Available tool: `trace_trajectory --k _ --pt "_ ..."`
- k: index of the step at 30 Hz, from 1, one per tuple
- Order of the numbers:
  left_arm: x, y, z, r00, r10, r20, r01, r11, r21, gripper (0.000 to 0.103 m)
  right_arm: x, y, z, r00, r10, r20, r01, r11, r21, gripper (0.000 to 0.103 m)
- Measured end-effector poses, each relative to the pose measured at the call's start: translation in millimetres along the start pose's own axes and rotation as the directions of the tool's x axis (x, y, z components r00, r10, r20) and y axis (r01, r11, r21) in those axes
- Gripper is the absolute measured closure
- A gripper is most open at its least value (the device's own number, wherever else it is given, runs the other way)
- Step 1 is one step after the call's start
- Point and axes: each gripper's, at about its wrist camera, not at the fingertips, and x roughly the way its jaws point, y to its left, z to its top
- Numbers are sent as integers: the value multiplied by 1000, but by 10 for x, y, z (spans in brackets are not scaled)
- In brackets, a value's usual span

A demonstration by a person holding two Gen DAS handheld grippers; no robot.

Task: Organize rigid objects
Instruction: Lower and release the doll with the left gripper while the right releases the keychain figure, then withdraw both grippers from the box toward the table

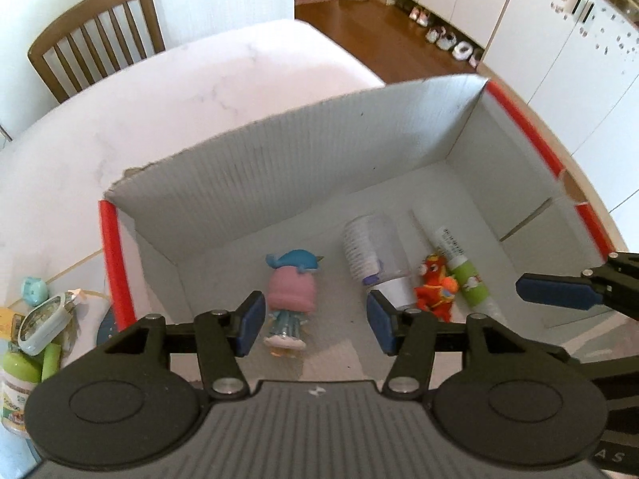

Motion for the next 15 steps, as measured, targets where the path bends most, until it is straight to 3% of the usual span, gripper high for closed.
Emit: trace_trajectory --k 4,7,15 --pt "-207 -31 -52 999 -8 49 8 1000 1 48 -100 51 -12 1000 3 25 -3 1000 -4 49" --pt "-379 -17 -118 996 -31 87 31 999 -6 48 -211 91 -32 999 7 52 -6 1000 -9 40" --pt "-769 110 -325 983 -42 181 44 999 -6 48 -443 230 -83 994 -3 113 3 1000 -3 32"
